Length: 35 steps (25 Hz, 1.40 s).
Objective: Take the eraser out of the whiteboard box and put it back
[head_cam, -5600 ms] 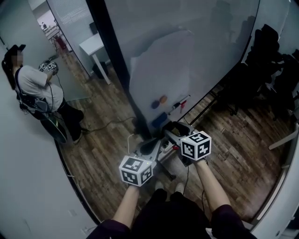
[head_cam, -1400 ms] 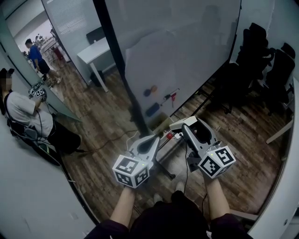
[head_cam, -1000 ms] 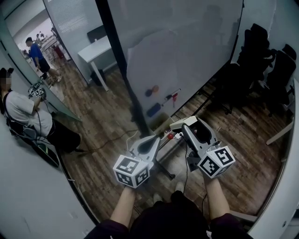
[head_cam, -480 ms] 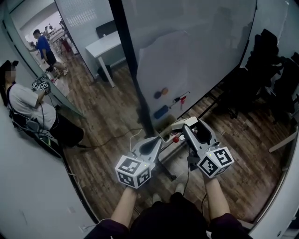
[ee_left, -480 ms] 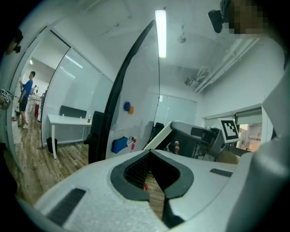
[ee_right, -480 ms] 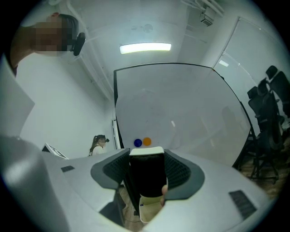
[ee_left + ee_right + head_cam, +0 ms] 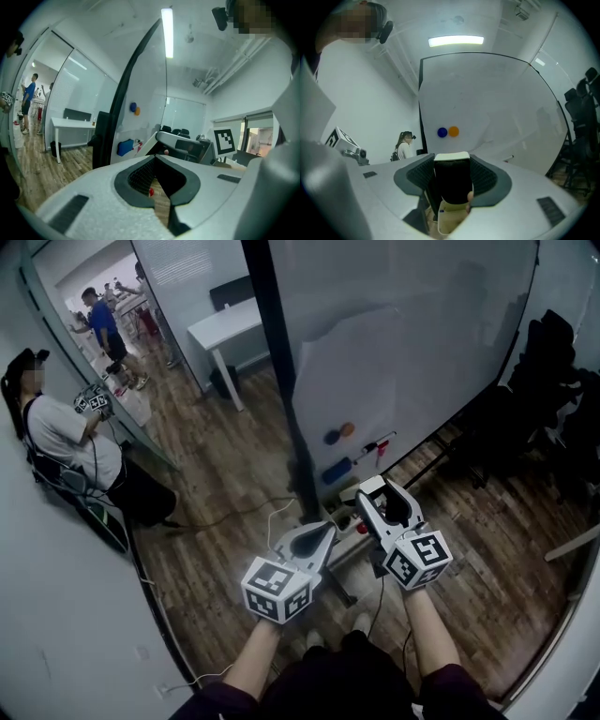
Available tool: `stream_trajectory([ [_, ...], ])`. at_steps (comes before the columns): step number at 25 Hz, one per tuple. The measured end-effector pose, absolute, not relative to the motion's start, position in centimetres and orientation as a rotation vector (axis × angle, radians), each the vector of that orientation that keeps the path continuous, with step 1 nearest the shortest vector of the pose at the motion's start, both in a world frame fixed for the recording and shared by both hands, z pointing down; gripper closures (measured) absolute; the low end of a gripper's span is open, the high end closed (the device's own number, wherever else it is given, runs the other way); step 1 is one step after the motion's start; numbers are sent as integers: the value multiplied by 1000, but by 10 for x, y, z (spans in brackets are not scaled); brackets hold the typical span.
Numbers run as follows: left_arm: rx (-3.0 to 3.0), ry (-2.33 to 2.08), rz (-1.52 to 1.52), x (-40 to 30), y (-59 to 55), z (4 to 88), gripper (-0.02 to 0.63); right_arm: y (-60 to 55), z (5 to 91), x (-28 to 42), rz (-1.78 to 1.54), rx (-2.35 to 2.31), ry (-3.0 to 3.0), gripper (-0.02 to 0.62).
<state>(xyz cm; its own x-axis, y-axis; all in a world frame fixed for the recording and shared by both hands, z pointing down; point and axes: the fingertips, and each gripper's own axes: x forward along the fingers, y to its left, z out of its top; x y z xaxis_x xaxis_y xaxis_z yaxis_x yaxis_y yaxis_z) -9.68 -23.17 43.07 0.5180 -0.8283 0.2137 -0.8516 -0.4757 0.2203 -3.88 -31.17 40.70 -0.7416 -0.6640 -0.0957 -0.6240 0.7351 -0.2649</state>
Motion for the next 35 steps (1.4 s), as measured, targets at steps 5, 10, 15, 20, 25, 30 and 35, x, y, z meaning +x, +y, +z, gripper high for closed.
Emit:
stream_trajectory([
  [5,2436,-1438,112,-105,-233,432,601,-318,418,-54,-321,-1010,2790,367],
  [10,2414,-1468,112,-112,-235,434,601,-326,428,-64,-307,-991,2824,367],
  [15,2391,-1493,119,-119,-237,438,601,-331,441,-77,-270,-971,2889,367],
  [20,2373,-1517,128,-124,-238,440,601,-335,459,-86,-279,-953,2943,367],
  [25,2360,-1540,131,-129,-239,440,601,-337,472,-92,-289,-939,2977,367],
  [30,2353,-1550,129,-131,-240,439,601,-337,476,-97,-330,-887,2992,367],
  [35,2352,-1547,131,-130,-241,441,601,-335,475,-98,-325,-862,2998,365],
])
